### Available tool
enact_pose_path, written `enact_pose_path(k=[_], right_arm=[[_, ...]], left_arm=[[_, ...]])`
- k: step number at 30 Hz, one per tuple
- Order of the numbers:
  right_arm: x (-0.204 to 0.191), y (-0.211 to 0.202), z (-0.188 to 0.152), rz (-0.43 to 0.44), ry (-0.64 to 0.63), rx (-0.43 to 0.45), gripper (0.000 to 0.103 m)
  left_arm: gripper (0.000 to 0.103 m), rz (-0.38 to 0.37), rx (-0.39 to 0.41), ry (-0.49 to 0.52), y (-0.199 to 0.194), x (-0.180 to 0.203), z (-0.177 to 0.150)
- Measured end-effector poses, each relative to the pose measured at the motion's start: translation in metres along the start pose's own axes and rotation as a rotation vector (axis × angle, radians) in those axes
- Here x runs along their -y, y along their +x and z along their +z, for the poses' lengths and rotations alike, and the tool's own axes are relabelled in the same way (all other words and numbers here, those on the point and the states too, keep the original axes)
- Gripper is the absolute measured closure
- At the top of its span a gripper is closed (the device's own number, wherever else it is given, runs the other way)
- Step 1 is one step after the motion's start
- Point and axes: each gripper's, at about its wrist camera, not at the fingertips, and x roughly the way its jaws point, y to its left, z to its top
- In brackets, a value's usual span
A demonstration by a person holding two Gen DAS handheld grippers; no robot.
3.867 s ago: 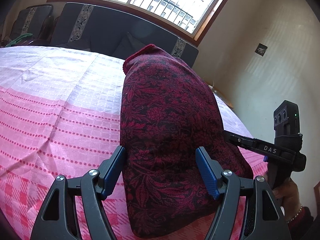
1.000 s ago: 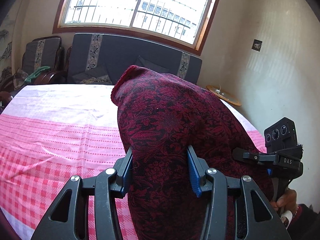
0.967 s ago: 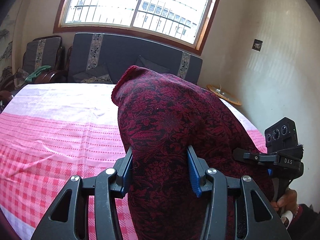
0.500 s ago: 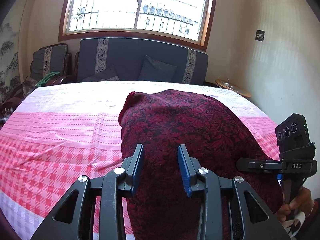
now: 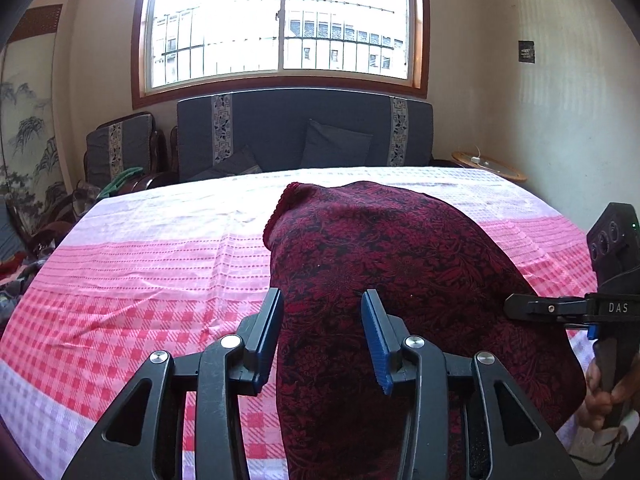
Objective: Fold small clothes
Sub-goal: 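Release the stack and pull both tools back from it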
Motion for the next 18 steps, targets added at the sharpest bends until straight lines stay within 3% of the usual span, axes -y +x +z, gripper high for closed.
enact_pose_path(k=[1,5,6,7,10,13,18], right_arm=[[-0.008,-0.01,-0.001,-0.039,-0.036,0.036,0.048],[-0.067,-0.042,-0.015,-0.227,-0.27,0.184,0.043],[-0.081,-0.048,-0.021,-0.273,-0.325,0.228,0.034],[-0.095,-0.053,-0.029,-0.318,-0.376,0.274,0.025],[-0.126,-0.066,-0.05,-0.391,-0.467,0.376,0.011],[-0.147,-0.073,-0.065,-0.425,-0.529,0.433,0.006],[-0.161,-0.08,-0.077,-0.421,-0.583,0.445,0.005]], left_arm=[[0.034,0.025,0.017,-0.002,-0.003,0.0,0.0],[0.011,0.088,0.15,-0.009,-0.028,0.004,0.001],[0.006,0.103,0.169,-0.009,-0.034,0.006,0.002],[0.004,0.097,0.185,-0.007,-0.039,0.008,0.005],[0.0,0.1,0.206,-0.021,-0.05,0.009,0.011],[0.0,0.122,0.227,-0.042,-0.062,0.007,0.014],[0.0,0.105,0.233,-0.076,-0.074,0.002,0.017]])
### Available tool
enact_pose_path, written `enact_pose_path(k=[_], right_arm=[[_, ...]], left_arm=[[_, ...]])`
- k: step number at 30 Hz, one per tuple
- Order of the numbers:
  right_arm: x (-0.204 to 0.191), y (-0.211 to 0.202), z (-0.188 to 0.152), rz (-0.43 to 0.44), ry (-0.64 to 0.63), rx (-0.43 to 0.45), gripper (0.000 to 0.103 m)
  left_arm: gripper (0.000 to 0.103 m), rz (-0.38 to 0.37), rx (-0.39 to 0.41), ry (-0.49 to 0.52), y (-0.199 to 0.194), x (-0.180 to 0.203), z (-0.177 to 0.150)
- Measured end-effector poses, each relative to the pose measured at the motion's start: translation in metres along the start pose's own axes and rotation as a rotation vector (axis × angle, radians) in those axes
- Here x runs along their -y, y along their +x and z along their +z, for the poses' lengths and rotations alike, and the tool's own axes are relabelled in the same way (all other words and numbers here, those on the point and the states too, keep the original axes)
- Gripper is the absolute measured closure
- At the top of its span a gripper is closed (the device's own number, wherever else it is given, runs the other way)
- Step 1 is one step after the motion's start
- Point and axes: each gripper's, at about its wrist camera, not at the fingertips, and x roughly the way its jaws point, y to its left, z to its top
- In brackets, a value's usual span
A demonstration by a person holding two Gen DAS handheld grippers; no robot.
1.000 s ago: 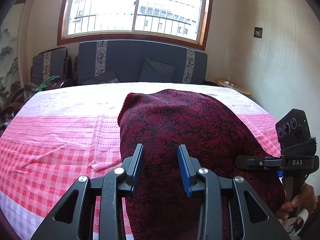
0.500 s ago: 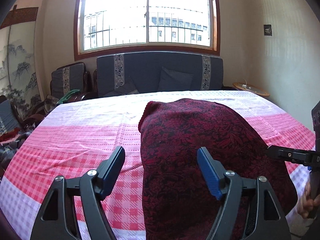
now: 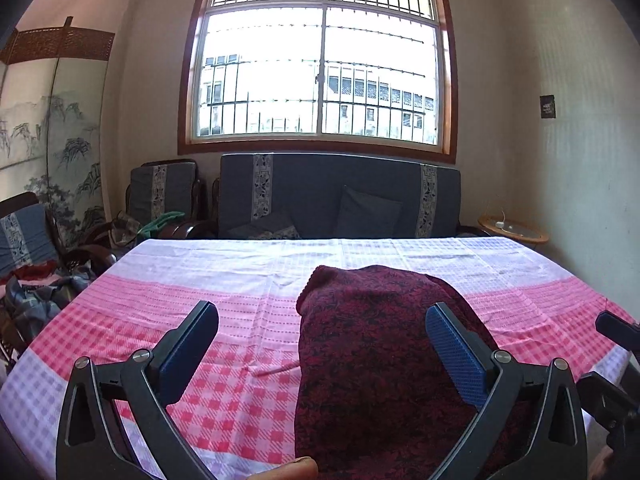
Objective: Fold small clothes
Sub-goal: 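Release the stack and pull both tools back from it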
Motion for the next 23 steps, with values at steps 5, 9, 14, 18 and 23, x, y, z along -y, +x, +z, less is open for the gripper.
enact_pose_path(k=[5,9,14,18,23], right_arm=[[-0.003,-0.005,0.001,0.003,0.004,0.002,0.004],[-0.006,-0.006,0.0,0.006,0.004,0.0,0.004],[-0.01,-0.01,0.001,0.007,-0.007,0.006,0.003],[-0.011,-0.01,-0.001,0.006,-0.002,-0.003,0.002],[-0.012,-0.012,-0.002,-0.005,0.004,-0.01,0.001]], left_arm=[[0.0,0.024,0.016,0.03,-0.01,0.004,0.002],[0.0,0.004,0.021,0.042,-0.017,0.006,0.003],[0.0,-0.004,0.002,0.052,-0.017,0.009,0.004],[0.0,0.025,-0.024,0.044,-0.012,0.011,0.001],[0.0,0.05,-0.029,0.012,-0.013,0.006,0.001]])
